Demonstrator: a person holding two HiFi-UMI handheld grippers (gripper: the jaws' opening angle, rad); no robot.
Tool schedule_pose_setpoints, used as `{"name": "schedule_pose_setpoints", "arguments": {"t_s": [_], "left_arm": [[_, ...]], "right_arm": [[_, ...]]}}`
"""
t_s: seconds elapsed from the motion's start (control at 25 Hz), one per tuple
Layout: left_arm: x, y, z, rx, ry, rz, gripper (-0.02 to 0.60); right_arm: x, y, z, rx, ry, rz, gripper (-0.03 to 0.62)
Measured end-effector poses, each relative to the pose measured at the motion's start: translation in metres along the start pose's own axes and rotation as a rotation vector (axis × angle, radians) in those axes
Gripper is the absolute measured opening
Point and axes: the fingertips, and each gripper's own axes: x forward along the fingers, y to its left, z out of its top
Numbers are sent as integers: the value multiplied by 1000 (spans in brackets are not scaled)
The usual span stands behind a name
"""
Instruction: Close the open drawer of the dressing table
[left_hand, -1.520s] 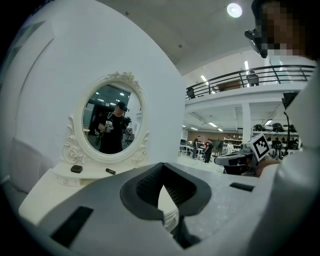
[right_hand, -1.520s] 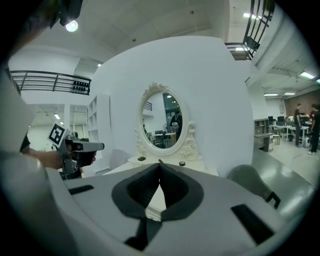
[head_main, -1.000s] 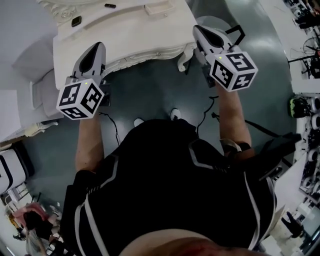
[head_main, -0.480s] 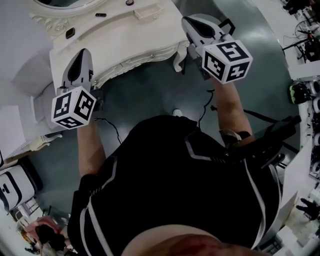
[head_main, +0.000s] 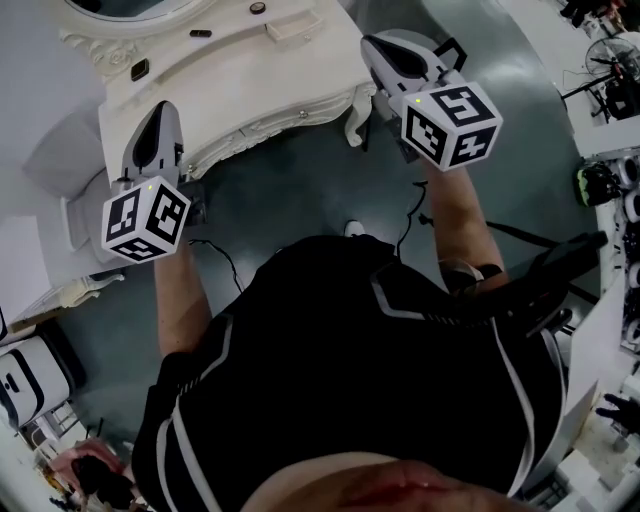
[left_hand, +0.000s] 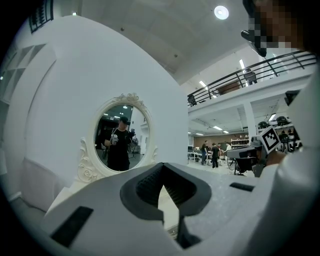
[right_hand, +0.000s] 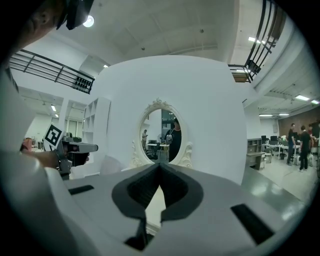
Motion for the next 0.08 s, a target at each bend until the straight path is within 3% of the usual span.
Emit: {"name": "schedule_pose_setpoints", "arguments": {"t_s": [0.08], "left_arm": [[-4,3,-3,1,10,5,3]], "right_arm": [[-1,4,-4,-7,5,1,3]]}}
